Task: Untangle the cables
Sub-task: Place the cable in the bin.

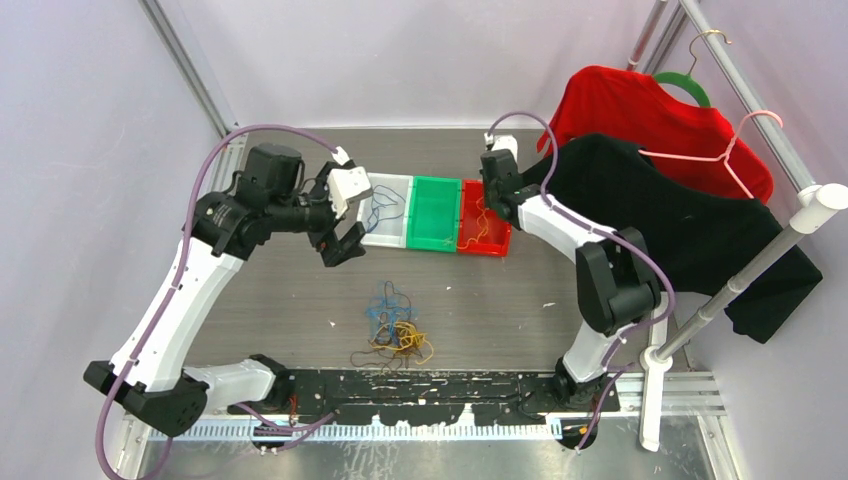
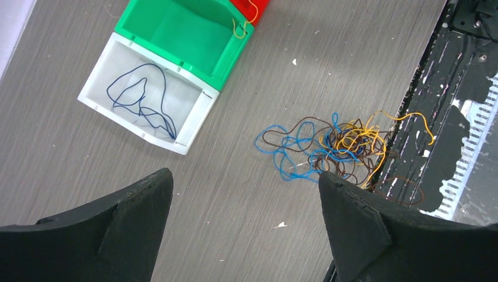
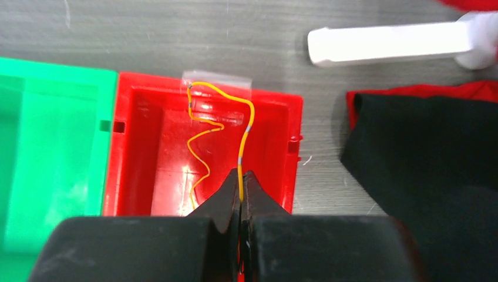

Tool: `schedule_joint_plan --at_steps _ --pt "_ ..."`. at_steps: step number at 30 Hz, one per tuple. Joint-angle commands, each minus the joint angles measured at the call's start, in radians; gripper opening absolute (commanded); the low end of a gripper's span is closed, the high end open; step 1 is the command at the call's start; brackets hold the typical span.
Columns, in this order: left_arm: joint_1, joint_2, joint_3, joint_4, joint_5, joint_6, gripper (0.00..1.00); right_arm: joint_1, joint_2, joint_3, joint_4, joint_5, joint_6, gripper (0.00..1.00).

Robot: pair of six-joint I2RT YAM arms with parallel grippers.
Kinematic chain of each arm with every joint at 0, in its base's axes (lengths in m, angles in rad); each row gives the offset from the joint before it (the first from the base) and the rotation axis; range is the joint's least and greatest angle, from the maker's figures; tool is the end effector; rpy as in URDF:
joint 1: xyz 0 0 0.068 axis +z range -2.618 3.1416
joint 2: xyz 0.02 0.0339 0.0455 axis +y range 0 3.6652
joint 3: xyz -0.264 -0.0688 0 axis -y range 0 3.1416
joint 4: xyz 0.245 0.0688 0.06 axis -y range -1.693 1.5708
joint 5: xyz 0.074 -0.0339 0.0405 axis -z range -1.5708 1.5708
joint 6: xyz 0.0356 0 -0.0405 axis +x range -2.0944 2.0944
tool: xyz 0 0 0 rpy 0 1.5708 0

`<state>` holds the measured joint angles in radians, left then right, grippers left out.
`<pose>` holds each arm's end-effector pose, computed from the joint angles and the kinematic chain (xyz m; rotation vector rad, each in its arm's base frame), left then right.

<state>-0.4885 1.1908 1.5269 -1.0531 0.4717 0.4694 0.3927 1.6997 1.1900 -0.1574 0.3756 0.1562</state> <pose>0.1807 -0.1144 0.4266 1.2487 1.8738 -0.5476 0.3572 0.1338 0.2419 -0.0574 2.1856 -0.1119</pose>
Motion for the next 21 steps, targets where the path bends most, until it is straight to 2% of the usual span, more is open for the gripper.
schedule_joint_plan --at_steps 1,6,8,13,17,21 --pt "0.006 -0.025 -0.005 0.004 -0.007 0.026 0.93 0.022 0.055 0.021 -0.027 -0.03 -0.009 0.01" --pt "0.007 -0.02 0.001 0.007 -0.014 0.032 0.92 0.048 0.124 0.058 -0.059 -0.048 -0.005 0.01" --pt "0.007 -0.021 0.001 0.009 -0.016 0.032 0.92 0.053 0.158 0.089 -0.082 -0.05 -0.002 0.05" --pt "0.008 -0.033 -0.005 0.009 -0.016 0.034 0.92 0.054 0.214 0.151 -0.133 -0.022 0.015 0.35" --pt "0.008 -0.039 -0.01 0.007 -0.011 0.043 0.91 0.054 0.149 0.15 -0.13 0.008 0.006 0.58" --pt "0.009 -0.034 -0.003 -0.004 -0.008 0.053 0.91 0.054 0.095 0.191 -0.17 0.004 -0.023 0.63"
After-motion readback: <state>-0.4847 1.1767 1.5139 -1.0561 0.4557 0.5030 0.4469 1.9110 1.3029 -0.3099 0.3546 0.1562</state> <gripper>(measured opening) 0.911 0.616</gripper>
